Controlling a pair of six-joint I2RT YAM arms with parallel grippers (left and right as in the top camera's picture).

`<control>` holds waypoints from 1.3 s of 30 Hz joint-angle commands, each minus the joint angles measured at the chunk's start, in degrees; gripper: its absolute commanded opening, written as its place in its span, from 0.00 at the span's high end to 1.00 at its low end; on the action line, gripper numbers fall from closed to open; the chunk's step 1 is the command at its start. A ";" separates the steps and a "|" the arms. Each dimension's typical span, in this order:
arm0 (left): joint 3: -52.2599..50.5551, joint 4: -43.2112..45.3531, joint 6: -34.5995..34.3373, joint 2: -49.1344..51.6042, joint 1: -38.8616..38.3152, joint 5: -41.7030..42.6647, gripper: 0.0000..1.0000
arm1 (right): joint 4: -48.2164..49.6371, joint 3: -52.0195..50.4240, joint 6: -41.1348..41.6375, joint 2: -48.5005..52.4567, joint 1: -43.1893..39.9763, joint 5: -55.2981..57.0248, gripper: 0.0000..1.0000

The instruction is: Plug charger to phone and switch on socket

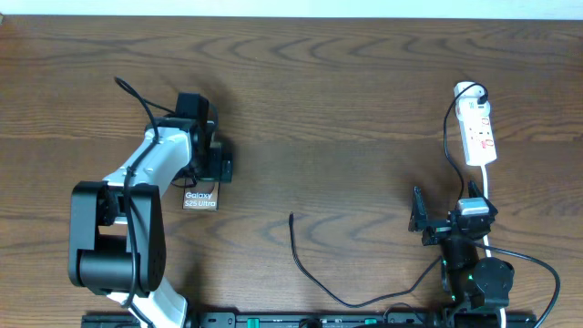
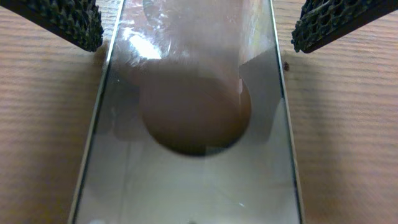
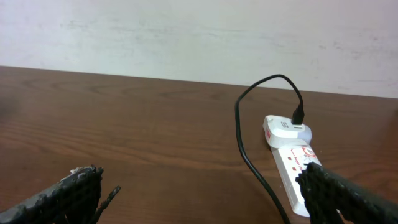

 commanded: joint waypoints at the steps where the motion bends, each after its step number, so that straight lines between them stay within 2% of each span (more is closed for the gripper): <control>1: -0.83 0.52 0.31 0.00 0.20 0.22 0.00 | -0.26 -0.07 -0.70 -0.35 0.28 0.39 0.01; 39: -3.69 2.86 0.31 0.02 0.20 0.33 0.00 | -0.26 -0.07 -0.70 -0.35 0.28 0.37 0.01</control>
